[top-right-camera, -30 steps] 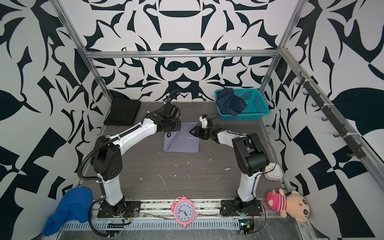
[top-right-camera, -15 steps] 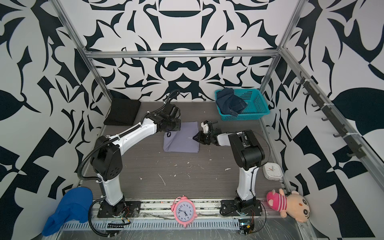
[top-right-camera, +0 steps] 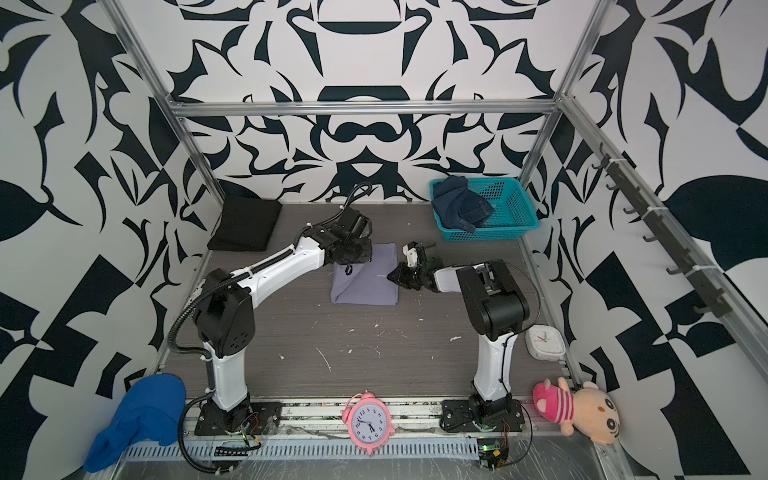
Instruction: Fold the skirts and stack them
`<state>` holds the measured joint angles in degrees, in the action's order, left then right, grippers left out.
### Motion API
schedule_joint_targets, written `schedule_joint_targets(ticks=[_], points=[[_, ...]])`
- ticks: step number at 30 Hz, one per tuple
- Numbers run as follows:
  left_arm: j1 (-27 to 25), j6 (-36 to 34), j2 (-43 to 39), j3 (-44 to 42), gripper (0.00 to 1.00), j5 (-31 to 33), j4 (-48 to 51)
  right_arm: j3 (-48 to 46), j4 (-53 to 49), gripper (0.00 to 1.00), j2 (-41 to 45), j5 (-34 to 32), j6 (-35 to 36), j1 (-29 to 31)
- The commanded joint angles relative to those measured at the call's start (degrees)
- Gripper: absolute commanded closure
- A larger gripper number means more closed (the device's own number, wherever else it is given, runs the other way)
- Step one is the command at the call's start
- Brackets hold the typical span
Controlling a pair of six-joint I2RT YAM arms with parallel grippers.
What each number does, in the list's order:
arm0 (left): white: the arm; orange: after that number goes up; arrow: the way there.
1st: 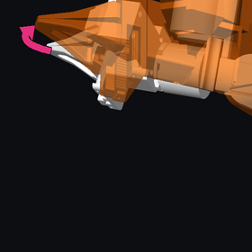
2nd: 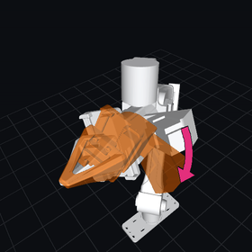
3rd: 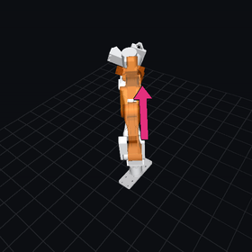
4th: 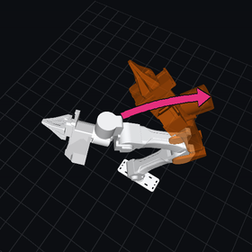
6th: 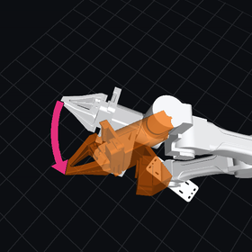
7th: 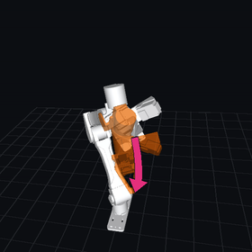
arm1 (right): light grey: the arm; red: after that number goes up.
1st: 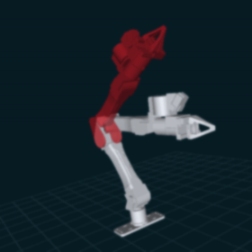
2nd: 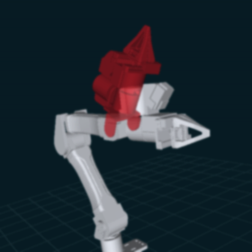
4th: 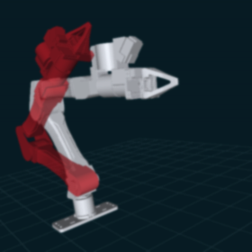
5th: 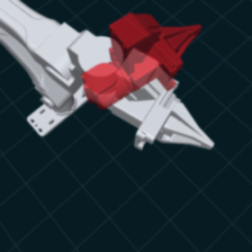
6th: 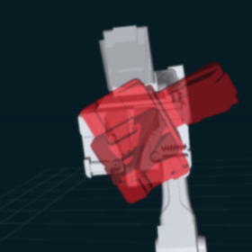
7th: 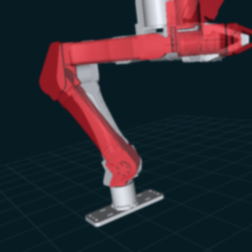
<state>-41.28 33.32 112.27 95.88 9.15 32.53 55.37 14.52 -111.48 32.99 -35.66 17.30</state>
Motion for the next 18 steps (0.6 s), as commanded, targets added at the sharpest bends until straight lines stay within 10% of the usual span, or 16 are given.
schedule_joint_targets(ticks=[1, 14, 18], points=[[-0.90, 2.79, 1.90, 3.19, 1.00, -0.96, 0.08, -0.45, -1.17, 0.83, -1.44, -2.30, 0.15, 0.18], [-2.05, 4.38, 6.32, 4.62, 0.99, -4.21, -0.43, -0.39, -1.13, 0.83, -1.55, -2.05, 0.50, 0.19], [-2.62, 4.55, 6.75, 5.63, 0.76, -4.74, -0.37, -0.45, -1.24, 0.83, -1.39, -1.95, 0.59, 0.15]])
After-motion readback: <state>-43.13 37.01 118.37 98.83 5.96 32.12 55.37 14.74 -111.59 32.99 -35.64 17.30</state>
